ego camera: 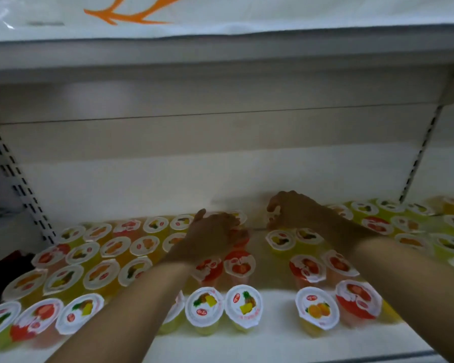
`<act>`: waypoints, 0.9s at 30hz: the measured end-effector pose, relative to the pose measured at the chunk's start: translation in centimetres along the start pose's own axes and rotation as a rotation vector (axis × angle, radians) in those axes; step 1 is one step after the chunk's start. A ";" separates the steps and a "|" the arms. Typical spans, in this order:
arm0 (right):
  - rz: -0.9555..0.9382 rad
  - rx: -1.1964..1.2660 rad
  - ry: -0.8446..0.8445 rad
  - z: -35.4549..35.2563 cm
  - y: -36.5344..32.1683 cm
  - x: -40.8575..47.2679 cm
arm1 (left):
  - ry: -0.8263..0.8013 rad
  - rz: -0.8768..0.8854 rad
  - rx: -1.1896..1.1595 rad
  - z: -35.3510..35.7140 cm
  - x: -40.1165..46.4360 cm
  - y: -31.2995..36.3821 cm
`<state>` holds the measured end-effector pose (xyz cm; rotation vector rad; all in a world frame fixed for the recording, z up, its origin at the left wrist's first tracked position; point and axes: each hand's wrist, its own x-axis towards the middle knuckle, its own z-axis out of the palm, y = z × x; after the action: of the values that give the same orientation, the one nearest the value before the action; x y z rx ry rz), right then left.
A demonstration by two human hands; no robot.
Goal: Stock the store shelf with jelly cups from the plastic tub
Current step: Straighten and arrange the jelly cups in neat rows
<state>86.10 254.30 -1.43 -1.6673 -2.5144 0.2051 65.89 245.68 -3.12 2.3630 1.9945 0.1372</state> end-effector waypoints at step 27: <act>-0.193 -0.023 -0.121 -1.5 -1.0 -6.2 | 0.150 0.010 -0.063 -0.2 -3.2 -0.7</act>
<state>87.87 248.25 0.05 -1.4484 -2.7558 0.2664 64.60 242.60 -3.09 2.3895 2.0083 0.3831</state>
